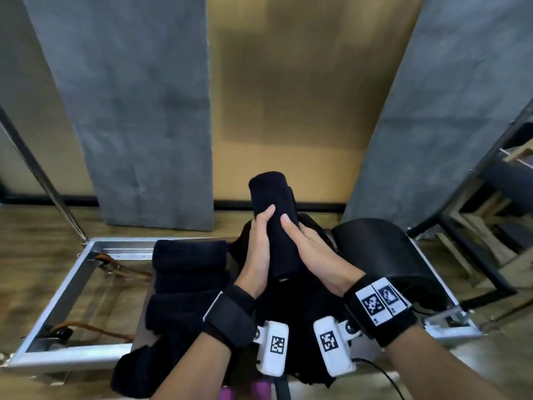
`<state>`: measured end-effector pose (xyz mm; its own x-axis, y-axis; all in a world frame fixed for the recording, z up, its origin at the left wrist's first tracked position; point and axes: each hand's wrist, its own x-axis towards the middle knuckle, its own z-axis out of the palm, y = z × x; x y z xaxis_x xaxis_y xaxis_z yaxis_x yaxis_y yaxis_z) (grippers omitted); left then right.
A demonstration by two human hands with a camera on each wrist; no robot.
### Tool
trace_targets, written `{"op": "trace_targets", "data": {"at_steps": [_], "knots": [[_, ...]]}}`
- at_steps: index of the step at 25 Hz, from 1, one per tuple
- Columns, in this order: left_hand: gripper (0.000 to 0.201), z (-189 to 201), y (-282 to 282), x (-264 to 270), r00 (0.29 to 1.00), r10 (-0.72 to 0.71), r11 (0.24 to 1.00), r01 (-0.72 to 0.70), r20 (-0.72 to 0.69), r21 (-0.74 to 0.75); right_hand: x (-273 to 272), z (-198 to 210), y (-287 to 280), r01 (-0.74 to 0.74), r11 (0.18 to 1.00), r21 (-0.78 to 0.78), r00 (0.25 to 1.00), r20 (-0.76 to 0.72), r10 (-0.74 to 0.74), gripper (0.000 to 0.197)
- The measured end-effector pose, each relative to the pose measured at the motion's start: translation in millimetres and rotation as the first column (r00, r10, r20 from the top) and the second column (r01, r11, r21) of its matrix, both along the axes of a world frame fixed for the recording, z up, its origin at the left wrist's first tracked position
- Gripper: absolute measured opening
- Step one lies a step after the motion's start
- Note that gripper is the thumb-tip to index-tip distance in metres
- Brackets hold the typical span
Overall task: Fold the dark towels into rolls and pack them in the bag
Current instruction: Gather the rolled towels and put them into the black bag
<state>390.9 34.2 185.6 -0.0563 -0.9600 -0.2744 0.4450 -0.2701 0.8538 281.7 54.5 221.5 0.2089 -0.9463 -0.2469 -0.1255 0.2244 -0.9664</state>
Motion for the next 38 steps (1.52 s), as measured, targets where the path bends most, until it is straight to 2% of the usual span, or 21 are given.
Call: {"op": "trace_targets", "data": {"at_steps": [1, 2, 3, 4, 6, 7, 8, 9, 10, 12, 14, 16, 19, 22, 24, 26, 28, 32, 35, 36, 38], "knots": [[0.076, -1.2, -5.8, -7.2, 0.970, -0.004, 0.998, 0.021, 0.243, -0.068, -12.9, 3.2, -0.2, 0.036, 0.999, -0.020, 0.998, -0.049, -0.037, 0.078], [0.072, -6.0, -9.6, -7.9, 0.858, -0.010, 0.986, 0.093, 0.513, -0.136, -23.7, 5.4, -1.6, 0.066, 0.997, -0.034, 0.990, -0.119, -0.070, 0.074], [0.077, -14.0, -13.1, -7.9, 0.671, 0.005, 0.965, 0.190, 0.741, -0.179, -36.9, 7.0, -3.5, 0.091, 0.995, -0.035, 0.975, -0.198, -0.097, 0.065], [0.077, -22.6, -16.2, -8.7, 0.477, 0.036, 0.945, 0.270, 0.878, -0.186, -51.2, 5.1, -7.2, 0.111, 0.994, -0.012, 0.953, -0.282, -0.110, 0.059], [0.063, -37.6, -19.1, -7.1, 0.132, 0.095, 0.945, 0.299, 0.987, -0.131, -75.6, -2.3, -15.8, 0.121, 0.990, 0.078, 0.912, -0.404, -0.079, 0.055], [0.050, -43.8, -20.5, -5.7, 0.004, 0.086, 0.953, 0.290, 0.996, -0.083, -78.2, -6.0, -20.0, 0.125, 0.984, 0.127, 0.894, -0.444, -0.056, 0.055], [0.037, -45.6, -21.1, -5.4, -0.062, 0.042, 0.959, 0.284, 0.997, -0.023, -82.1, -9.5, -24.8, 0.124, 0.977, 0.172, 0.883, -0.469, -0.030, 0.054], [0.028, -45.3, -21.7, -5.4, -0.068, -0.006, 0.956, 0.292, 0.998, 0.026, -81.3, -12.9, -28.0, 0.115, 0.971, 0.209, 0.877, -0.480, -0.001, 0.052], [0.028, -43.4, -22.2, -5.7, -0.042, -0.036, 0.949, 0.313, 0.998, 0.048, -78.2, -15.7, -32.0, 0.092, 0.966, 0.241, 0.873, -0.487, 0.039, 0.050], [0.038, -38.7, -23.5, -6.8, 0.022, -0.050, 0.936, 0.350, 0.998, 0.039, -66.2, -20.0, -39.5, 0.022, 0.955, 0.295, 0.864, -0.487, 0.131, 0.042], [0.044, -32.5, -24.4, -7.4, 0.052, -0.053, 0.930, 0.365, 0.997, 0.031, -50.0, -28.1, -49.8, -0.051, 0.958, 0.282, 0.835, -0.515, 0.196, 0.037], [0.048, -28.5, -26.1, -5.0, 0.054, -0.062, 0.927, 0.372, 0.997, 0.038, -34.6, -37.8, -65.6, -0.074, 0.974, 0.214, 0.806, -0.563, 0.185, 0.033], [0.062, -23.2, -27.1, -0.1, 0.080, -0.069, 0.925, 0.379, 0.994, 0.034, -13.1, -54.9, -91.8, 0.035, 0.991, 0.128, 0.804, -0.593, 0.049, 0.046], [0.073, -18.4, -26.1, 0.2, 0.105, -0.101, 0.918, 0.392, 0.989, 0.053, 6.9, -77.4, -104.4, 0.063, 0.986, 0.157, 0.776, -0.629, 0.050, 0.054], [0.074, -18.4, -24.6, 0.3, 0.120, -0.120, 0.918, 0.391, 0.985, 0.064, 15.5, -96.1, -104.4, 0.003, 0.971, 0.238, 0.706, -0.688, 0.167, 0.061], [0.074, -20.3, -22.5, 2.5, 0.143, -0.112, 0.923, 0.382, 0.983, 0.049, 18.6, -115.7, -103.3, -0.064, 0.949, 0.308, 0.593, -0.753, 0.284, 0.074], [0.074, -22.8, -21.0, 5.9, 0.174, -0.085, 0.927, 0.374, 0.981, 0.014, 19.3, -125.7, -105.8, -0.105, 0.944, 0.314, 0.508, -0.799, 0.322, 0.080], [0.067, -29.1, -21.0, 15.6, 0.188, -0.038, 0.935, 0.353, 0.981, -0.031, 22.0, -117.2, -115.5, -0.125, 0.933, 0.337, 0.421, -0.833, 0.357, 0.083], [0.062, -34.3, -22.6, 21.8, 0.198, -0.030, 0.931, 0.363, 0.980, -0.045, 9.8, -92.3, -113.9, -0.225, 0.932, 0.284, 0.327, -0.879, 0.347, 0.068], [0.059, -36.4, -22.6, 22.9, 0.228, -0.019, 0.927, 0.368, 0.973, -0.068, 2.2, -80.4, -113.3, -0.258, 0.936, 0.241, 0.317, -0.894, 0.318, 0.057], [0.053, -42.3, -19.5, 25.5, 0.345, 0.040, 0.917, 0.361, 0.938, -0.172, -10.8, -52.1, -114.1, -0.256, 0.957, 0.134, 0.371, -0.901, 0.225, 0.038]]}}
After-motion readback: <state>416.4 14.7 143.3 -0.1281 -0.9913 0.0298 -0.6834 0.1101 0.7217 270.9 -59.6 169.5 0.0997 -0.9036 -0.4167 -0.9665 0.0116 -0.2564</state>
